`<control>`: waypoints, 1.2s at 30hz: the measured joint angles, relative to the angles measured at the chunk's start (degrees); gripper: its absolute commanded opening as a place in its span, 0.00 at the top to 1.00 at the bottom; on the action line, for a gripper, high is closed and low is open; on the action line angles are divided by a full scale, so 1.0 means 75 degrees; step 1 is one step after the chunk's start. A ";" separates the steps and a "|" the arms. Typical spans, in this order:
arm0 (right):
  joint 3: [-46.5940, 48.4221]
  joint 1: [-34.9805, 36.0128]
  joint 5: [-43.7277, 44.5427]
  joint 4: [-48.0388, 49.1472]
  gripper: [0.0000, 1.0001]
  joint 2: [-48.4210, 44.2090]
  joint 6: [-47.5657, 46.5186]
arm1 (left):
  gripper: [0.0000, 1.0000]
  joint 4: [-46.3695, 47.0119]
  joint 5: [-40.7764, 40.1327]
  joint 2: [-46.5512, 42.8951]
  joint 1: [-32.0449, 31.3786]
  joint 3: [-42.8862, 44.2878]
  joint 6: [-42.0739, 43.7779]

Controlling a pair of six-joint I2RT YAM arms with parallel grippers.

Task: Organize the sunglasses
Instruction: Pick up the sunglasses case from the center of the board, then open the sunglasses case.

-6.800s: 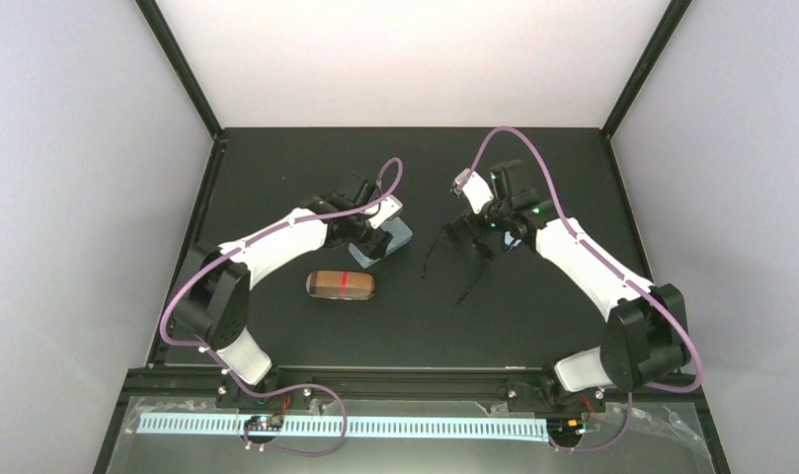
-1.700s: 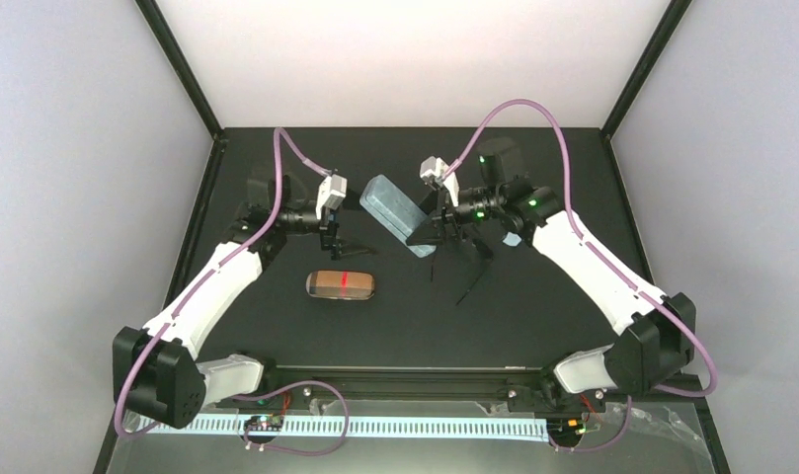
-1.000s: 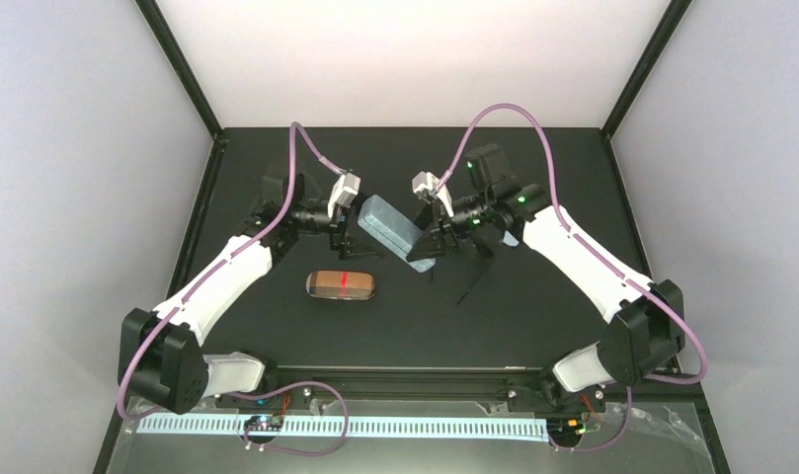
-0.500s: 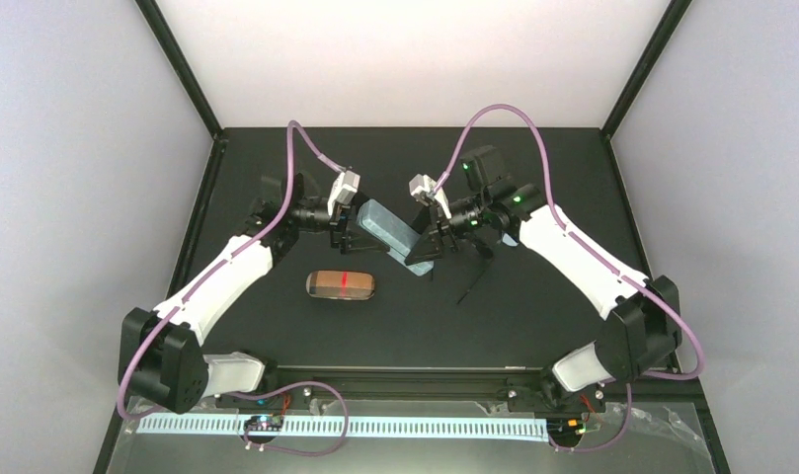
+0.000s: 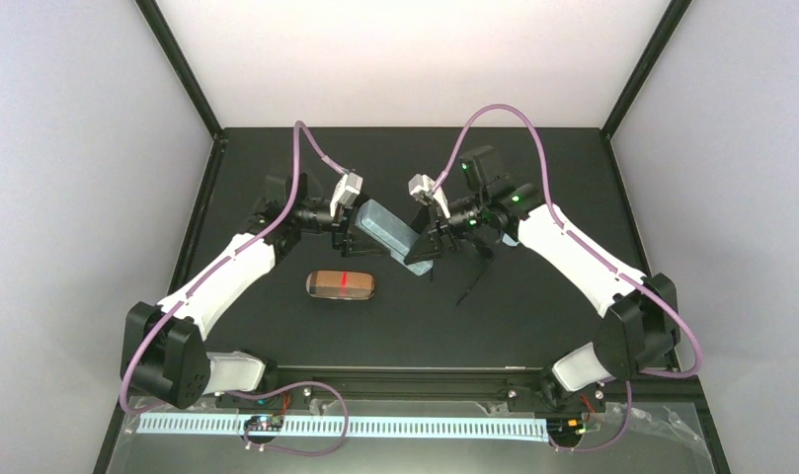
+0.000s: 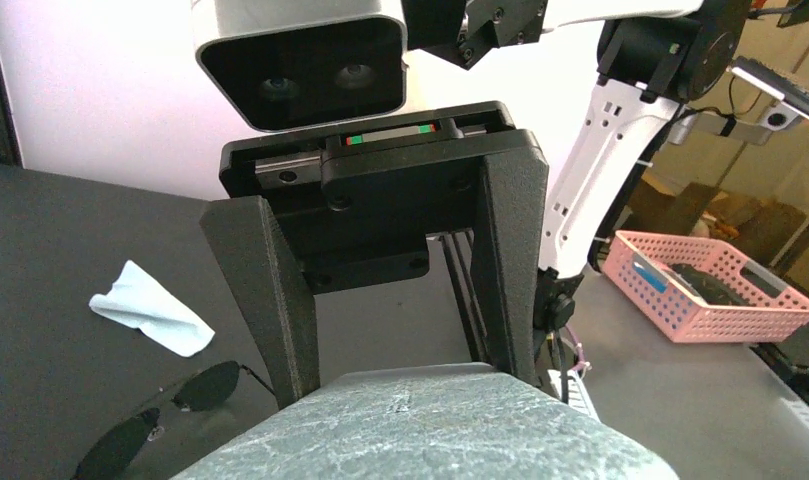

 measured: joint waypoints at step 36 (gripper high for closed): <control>0.0423 0.0009 0.0216 0.0119 0.11 0.0032 0.0216 | 0.98 -0.0251 -0.0178 0.0003 -0.0003 0.0000 0.0085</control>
